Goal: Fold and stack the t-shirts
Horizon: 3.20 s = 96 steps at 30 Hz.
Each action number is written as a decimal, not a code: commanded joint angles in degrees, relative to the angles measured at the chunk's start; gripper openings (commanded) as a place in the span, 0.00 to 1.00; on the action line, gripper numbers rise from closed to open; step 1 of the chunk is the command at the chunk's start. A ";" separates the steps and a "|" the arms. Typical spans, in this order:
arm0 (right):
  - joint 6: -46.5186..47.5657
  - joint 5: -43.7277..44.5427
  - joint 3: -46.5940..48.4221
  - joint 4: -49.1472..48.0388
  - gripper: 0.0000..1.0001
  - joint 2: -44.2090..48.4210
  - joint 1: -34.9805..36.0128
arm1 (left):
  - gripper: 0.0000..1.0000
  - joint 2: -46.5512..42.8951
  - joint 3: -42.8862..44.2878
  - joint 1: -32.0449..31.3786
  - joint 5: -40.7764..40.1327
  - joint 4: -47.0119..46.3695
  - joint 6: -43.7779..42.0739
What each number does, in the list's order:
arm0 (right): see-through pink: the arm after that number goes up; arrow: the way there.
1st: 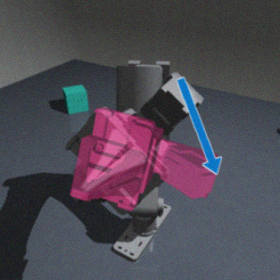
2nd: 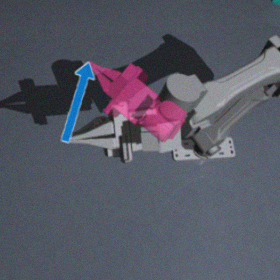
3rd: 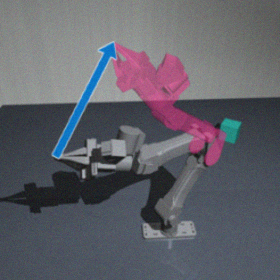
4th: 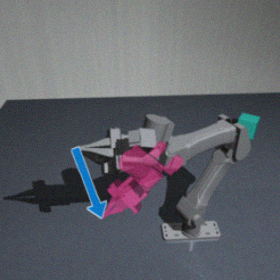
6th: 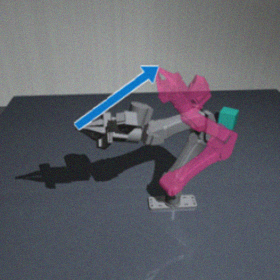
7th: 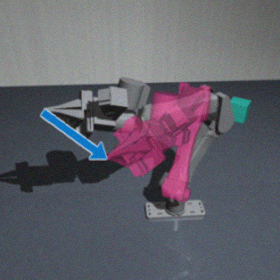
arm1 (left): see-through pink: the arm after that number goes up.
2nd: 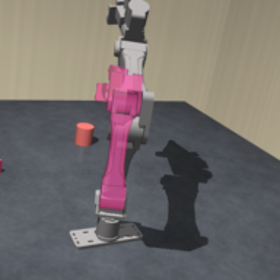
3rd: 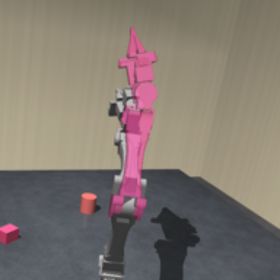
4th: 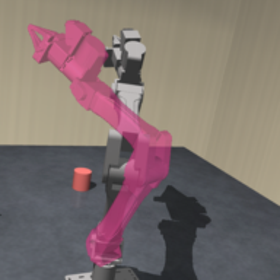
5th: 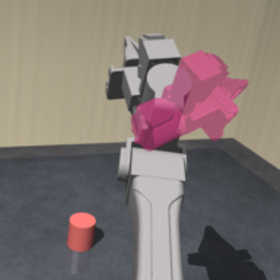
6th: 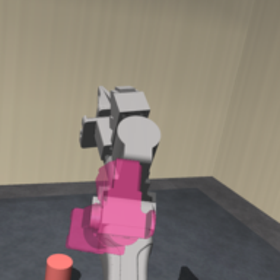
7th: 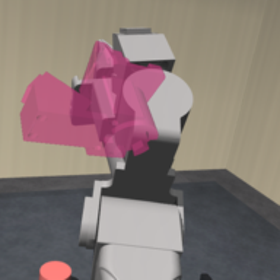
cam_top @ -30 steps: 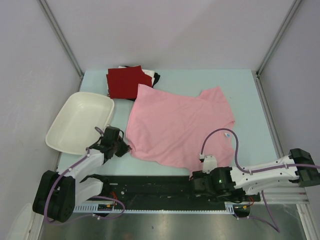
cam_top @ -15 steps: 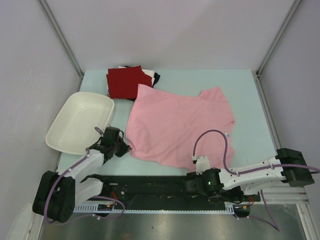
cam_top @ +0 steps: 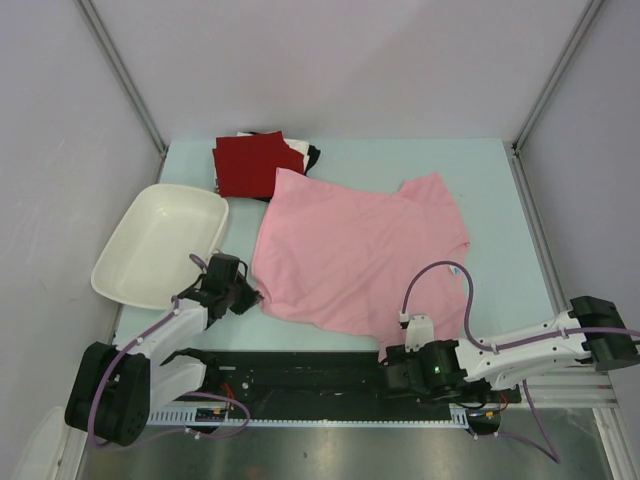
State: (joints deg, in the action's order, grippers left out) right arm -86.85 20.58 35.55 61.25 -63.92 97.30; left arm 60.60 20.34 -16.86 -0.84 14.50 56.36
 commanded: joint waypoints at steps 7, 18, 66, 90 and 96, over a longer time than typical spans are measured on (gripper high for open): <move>-4.64 -0.45 -5.31 -0.69 0.76 3.19 0.61 | 0.00 0.22 -1.27 -0.28 -1.09 4.57 -1.87; -5.79 0.78 -6.90 -4.12 0.59 0.90 0.88 | 0.00 -0.48 -1.62 -0.19 -1.79 5.36 -2.13; -3.50 1.13 -2.15 -5.80 0.00 -7.71 0.88 | 0.00 2.24 -0.31 -0.28 -1.18 3.16 -5.20; -3.41 27.85 14.98 23.20 0.00 20.06 -16.59 | 0.00 -9.36 18.68 2.44 -0.30 15.12 -9.34; 0.26 31.01 17.27 24.09 0.00 23.14 -24.60 | 0.00 -7.43 20.61 6.23 0.40 14.33 -9.86</move>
State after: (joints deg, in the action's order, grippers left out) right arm -88.88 45.80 49.54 76.20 -41.98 76.34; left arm 52.14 37.52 -12.58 -0.69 28.95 47.97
